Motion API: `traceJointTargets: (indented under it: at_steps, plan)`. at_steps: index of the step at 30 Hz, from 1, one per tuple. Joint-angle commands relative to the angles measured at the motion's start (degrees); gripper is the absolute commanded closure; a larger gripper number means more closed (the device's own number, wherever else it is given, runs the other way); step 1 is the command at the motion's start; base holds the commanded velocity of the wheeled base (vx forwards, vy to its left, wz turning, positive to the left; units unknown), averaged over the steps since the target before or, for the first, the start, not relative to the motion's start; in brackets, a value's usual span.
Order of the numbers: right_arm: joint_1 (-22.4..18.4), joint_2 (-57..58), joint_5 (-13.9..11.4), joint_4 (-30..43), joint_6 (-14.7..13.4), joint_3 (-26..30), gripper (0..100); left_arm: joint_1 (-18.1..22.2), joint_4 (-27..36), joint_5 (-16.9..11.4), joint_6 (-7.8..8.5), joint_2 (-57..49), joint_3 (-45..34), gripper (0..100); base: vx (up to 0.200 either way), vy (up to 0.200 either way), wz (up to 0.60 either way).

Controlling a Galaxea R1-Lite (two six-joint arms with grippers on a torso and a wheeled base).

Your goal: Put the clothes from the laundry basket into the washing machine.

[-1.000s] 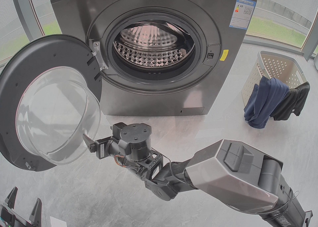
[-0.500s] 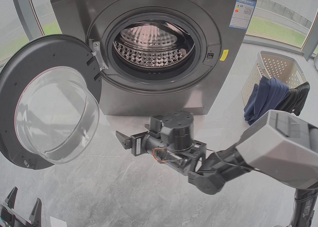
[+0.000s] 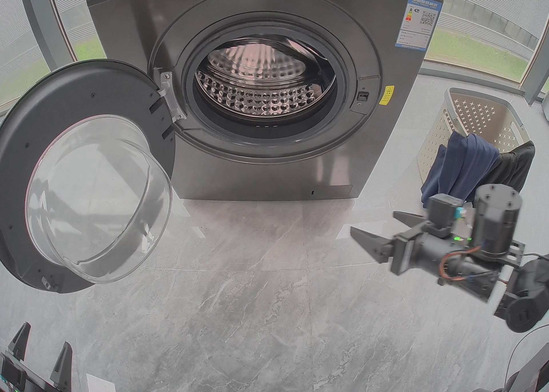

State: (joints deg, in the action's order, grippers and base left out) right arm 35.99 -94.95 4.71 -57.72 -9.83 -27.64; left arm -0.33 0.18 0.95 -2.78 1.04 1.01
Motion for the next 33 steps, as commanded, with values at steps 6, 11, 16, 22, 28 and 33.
traceJointTargets:
  at_steps: [6, 11, 16, 22, 28, 33]
  plan:
    - [-25.97, 54.00, -4.27, 18.00, 7.01, 27.64, 0, -0.02, -0.01, 0.02, -0.03, -1.04, -0.92, 0, 0.000, 0.000, 0.00]
    - [-29.04, 70.78, -4.53, 35.75, 8.86, 27.55, 0, -0.02, -0.01, 0.02, -0.03, -1.04, -0.92, 0, 0.000, 0.000, 0.00]
    - [-30.27, 77.29, -4.53, 39.27, 8.33, 27.64, 0, -0.02, -0.01, 0.02, -0.03, -1.04, -0.92, 0, 0.000, 0.000, 0.00]
    - [-32.91, 84.85, -4.53, 47.97, 8.68, 27.64, 0, -0.02, -0.01, 0.02, -0.03, -1.04, -0.92, 0, 0.000, 0.000, 0.00]
    - [-35.28, 94.86, -4.35, 56.93, 9.21, 27.20, 0, -0.02, -0.01, 0.02, -0.03, -1.04, -0.92, 0, 0.000, 0.000, 0.00]
    - [-35.72, 94.95, -2.77, 57.55, 9.30, 27.55, 0, -0.02, -0.01, 0.02, -0.03, -1.04, -0.92, 0, 0.000, 0.000, 0.00]
